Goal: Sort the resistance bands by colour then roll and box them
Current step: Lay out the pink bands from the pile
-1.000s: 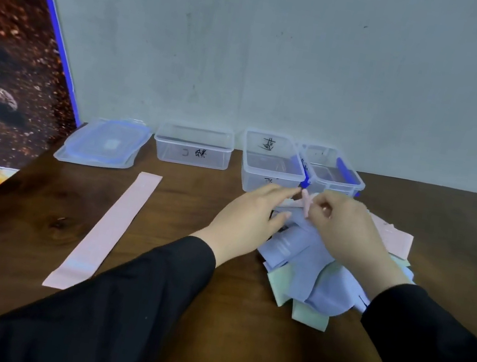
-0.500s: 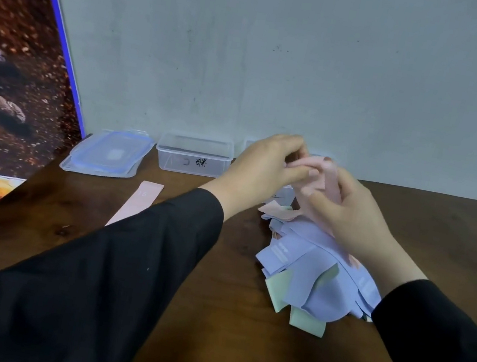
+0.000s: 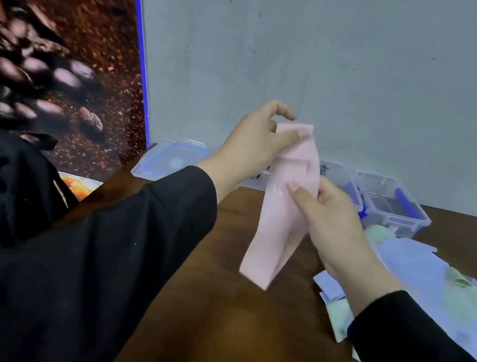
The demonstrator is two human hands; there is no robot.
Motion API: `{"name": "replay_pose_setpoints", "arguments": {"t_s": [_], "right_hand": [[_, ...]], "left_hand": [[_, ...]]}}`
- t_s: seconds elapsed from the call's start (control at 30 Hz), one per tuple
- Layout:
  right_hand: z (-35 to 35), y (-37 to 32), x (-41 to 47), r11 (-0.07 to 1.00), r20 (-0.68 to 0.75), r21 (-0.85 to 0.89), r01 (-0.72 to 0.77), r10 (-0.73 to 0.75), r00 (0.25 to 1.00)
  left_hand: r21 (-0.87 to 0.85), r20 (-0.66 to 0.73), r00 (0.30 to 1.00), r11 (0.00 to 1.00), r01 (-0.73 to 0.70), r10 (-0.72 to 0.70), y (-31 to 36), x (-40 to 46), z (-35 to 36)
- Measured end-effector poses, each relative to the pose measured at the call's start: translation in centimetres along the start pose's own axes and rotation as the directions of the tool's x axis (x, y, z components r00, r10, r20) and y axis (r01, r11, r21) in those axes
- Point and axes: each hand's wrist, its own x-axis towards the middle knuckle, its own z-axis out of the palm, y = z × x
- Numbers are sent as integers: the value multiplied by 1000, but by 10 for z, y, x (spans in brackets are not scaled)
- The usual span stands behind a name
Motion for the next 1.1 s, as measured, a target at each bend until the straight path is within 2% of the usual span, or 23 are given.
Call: {"name": "replay_pose_setpoints", "arguments": {"t_s": [0.1, 0.17, 0.23, 0.3, 0.4, 0.53, 0.63, 0.77, 0.9, 1.1], "right_hand": [[28, 9, 3, 999, -8, -54, -2, 1, 1000], [41, 16, 4, 993, -12, -114, -17, 16, 1000], [48, 22, 3, 991, 37, -130, -35, 40, 999], [53, 24, 0, 992, 98, -120, -38, 50, 994], [56, 26, -3, 991, 132, -130, -42, 59, 989], [55, 29, -3, 988, 151, -144, -58, 80, 985], [51, 33, -6, 991, 133, -76, -114, 123, 983], [48, 45, -10, 978, 162, -88, -187, 199, 967], [50, 58, -10, 943, 186, -187, -277, 310, 932], [59, 53, -9, 963, 199, -185, -196, 232, 952]], "left_hand": [[211, 1, 999, 977, -35, 35, -17, -11, -21], [227, 146, 989, 974, -16, -17, -31, -25, -32], [223, 303, 948, 974, 31, -100, -46, -38, -40], [169, 364, 923, 983, 71, -129, -58, -49, -46], [70, 343, 928, 989, 130, -146, -66, -54, -51], [37, 319, 933, 986, 162, -165, -72, -53, -53], [14, 205, 967, 988, 152, -152, -69, -48, -54], [-16, 82, 992, 996, 93, -91, -57, -35, -64], [32, 26, 999, 999, 19, -20, -34, -23, -72], [164, 30, 999, 985, -43, 38, -8, -14, -76]]}}
